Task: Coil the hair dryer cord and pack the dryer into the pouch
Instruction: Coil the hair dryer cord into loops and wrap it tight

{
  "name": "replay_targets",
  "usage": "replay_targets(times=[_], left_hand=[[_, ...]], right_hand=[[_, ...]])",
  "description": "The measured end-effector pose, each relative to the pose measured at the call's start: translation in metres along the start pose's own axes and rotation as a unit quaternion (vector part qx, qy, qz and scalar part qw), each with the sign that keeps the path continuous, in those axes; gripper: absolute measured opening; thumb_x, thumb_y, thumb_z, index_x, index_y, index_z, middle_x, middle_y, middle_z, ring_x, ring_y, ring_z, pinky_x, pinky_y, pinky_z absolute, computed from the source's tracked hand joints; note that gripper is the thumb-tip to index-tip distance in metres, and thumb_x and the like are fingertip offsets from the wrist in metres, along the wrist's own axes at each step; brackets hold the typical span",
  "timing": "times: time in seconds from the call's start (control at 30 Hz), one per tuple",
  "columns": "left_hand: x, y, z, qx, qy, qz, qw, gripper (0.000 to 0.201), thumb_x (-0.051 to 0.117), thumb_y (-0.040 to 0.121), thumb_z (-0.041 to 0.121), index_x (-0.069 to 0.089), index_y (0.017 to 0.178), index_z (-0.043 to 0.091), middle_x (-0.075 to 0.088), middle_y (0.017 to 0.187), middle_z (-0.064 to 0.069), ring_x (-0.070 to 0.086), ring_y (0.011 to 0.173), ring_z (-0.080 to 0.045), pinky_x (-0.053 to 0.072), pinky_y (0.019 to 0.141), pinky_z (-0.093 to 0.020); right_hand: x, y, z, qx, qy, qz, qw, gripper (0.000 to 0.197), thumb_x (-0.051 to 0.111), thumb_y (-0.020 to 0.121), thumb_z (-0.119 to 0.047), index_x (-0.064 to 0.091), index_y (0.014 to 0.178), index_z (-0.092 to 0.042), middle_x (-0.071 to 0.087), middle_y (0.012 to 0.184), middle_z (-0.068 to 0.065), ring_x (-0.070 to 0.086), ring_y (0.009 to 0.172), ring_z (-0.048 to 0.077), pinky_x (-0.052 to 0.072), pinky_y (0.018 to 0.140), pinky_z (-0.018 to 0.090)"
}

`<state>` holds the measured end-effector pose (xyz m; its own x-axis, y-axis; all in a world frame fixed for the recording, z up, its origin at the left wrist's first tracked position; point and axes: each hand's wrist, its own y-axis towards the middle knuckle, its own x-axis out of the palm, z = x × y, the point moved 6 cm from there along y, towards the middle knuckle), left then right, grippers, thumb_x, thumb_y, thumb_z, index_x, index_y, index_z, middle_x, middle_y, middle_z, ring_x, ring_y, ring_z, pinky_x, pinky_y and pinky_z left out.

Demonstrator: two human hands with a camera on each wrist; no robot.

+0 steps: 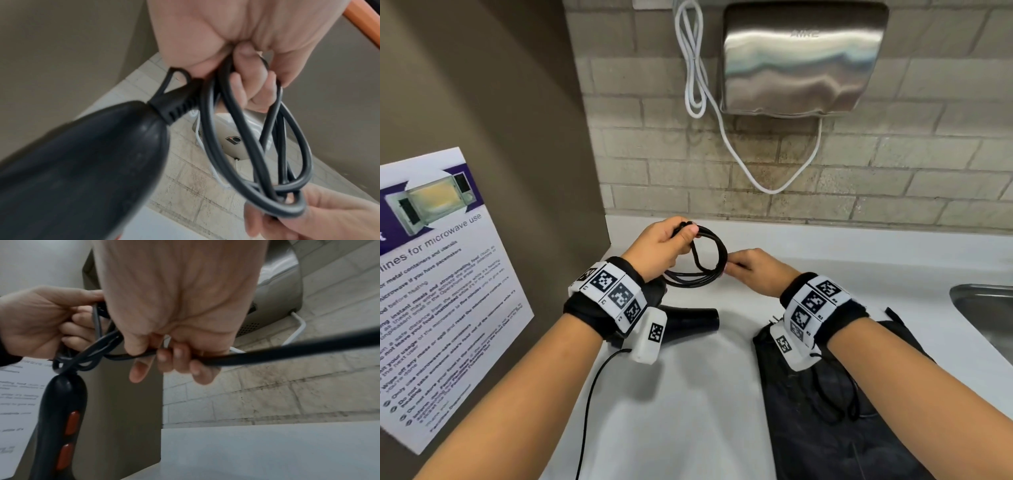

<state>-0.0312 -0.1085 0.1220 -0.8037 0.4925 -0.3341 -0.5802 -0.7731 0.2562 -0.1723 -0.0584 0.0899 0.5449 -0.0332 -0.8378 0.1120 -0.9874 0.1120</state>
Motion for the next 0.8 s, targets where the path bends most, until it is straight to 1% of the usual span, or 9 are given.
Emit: replay_targets(times=[0.07, 0.13, 0.23, 0.3, 0.47, 0.53, 0.67, 0.73, 0.8], left_hand=[[0.004, -0.001, 0.000, -0.014, -0.026, -0.016, 0.999, 0.021, 0.043, 0.097, 0.013, 0.052, 0.078, 0.017, 0.043, 0.051, 0.015, 0.041, 0.043, 0.002, 0.027, 0.041, -0.009], [0.010, -0.004, 0.004, -0.013, -0.026, -0.037, 0.999, 0.024, 0.043, 0.096, 0.011, 0.051, 0.074, 0.014, 0.047, 0.050, 0.016, 0.040, 0.043, 0.001, 0.029, 0.043, -0.006], [0.013, -0.004, 0.007, 0.012, 0.015, -0.035, 0.999, 0.024, 0.049, 0.090, 0.028, 0.052, 0.071, 0.014, 0.052, 0.074, -0.008, 0.044, 0.060, -0.010, 0.038, 0.060, -0.014], [0.012, -0.005, 0.007, 0.017, 0.018, -0.028, 0.999, 0.025, 0.048, 0.086, 0.035, 0.051, 0.069, 0.016, 0.048, 0.074, -0.010, 0.043, 0.065, -0.013, 0.038, 0.064, -0.021], [0.005, -0.003, 0.006, 0.016, 0.057, 0.004, 0.998, 0.012, 0.046, 0.095, 0.016, 0.048, 0.084, 0.017, 0.045, 0.066, 0.003, 0.046, 0.055, -0.001, 0.034, 0.048, -0.007], [0.005, -0.003, 0.007, 0.016, 0.076, 0.000, 0.997, 0.005, 0.046, 0.095, 0.019, 0.048, 0.099, 0.017, 0.048, 0.069, 0.005, 0.049, 0.065, -0.006, 0.038, 0.055, -0.007], [0.010, -0.001, 0.010, 0.009, 0.080, -0.035, 0.996, 0.026, 0.043, 0.097, 0.018, 0.047, 0.123, 0.015, 0.050, 0.079, 0.004, 0.051, 0.074, -0.006, 0.041, 0.062, -0.003], [0.015, 0.000, 0.011, 0.026, 0.110, -0.059, 0.992, 0.026, 0.043, 0.097, 0.017, 0.053, 0.121, 0.011, 0.050, 0.077, 0.007, 0.051, 0.070, 0.000, 0.041, 0.067, -0.004], [0.020, 0.000, 0.010, 0.052, 0.152, -0.075, 0.984, 0.024, 0.046, 0.096, 0.017, 0.059, 0.115, 0.010, 0.052, 0.074, 0.011, 0.051, 0.067, 0.003, 0.042, 0.076, -0.016]], right_hand=[[-0.009, 0.005, 0.005, 0.020, -0.007, 0.045, 0.999, 0.024, 0.047, 0.095, -0.016, 0.067, 0.083, -0.014, 0.055, 0.067, -0.013, 0.051, 0.065, -0.001, 0.035, 0.064, 0.011], [-0.018, 0.010, 0.008, 0.053, -0.049, 0.092, 0.993, 0.023, 0.046, 0.094, -0.020, 0.068, 0.088, -0.013, 0.066, 0.085, 0.002, 0.058, 0.082, 0.019, 0.042, 0.074, 0.027], [-0.032, 0.014, -0.005, 0.079, -0.092, 0.168, 0.978, 0.026, 0.043, 0.096, -0.025, 0.064, 0.100, -0.010, 0.067, 0.097, 0.014, 0.059, 0.092, 0.032, 0.044, 0.075, 0.034], [-0.040, 0.014, -0.021, 0.073, -0.098, 0.211, 0.970, 0.028, 0.040, 0.097, -0.026, 0.060, 0.104, -0.008, 0.066, 0.097, 0.017, 0.058, 0.093, 0.035, 0.044, 0.074, 0.035], [-0.057, 0.007, -0.040, 0.072, -0.083, 0.288, 0.951, 0.032, 0.033, 0.099, -0.025, 0.056, 0.103, -0.004, 0.066, 0.095, 0.018, 0.058, 0.093, 0.036, 0.041, 0.072, 0.036], [-0.064, 0.002, -0.043, 0.065, -0.049, 0.313, 0.946, 0.031, 0.032, 0.099, -0.025, 0.055, 0.099, -0.005, 0.065, 0.090, 0.017, 0.058, 0.088, 0.035, 0.043, 0.073, 0.037], [-0.076, -0.005, -0.045, 0.032, 0.059, 0.330, 0.942, 0.028, 0.035, 0.098, -0.018, 0.052, 0.077, -0.015, 0.062, 0.074, 0.003, 0.055, 0.070, 0.019, 0.044, 0.072, 0.033], [-0.078, -0.009, -0.045, 0.023, 0.101, 0.319, 0.942, 0.031, 0.037, 0.097, -0.015, 0.046, 0.069, -0.023, 0.056, 0.067, -0.007, 0.048, 0.061, 0.008, 0.038, 0.063, 0.023], [-0.077, -0.011, -0.047, 0.011, 0.105, 0.299, 0.948, 0.027, 0.038, 0.096, -0.012, 0.048, 0.072, -0.021, 0.056, 0.068, -0.008, 0.048, 0.064, 0.006, 0.037, 0.061, 0.016]])
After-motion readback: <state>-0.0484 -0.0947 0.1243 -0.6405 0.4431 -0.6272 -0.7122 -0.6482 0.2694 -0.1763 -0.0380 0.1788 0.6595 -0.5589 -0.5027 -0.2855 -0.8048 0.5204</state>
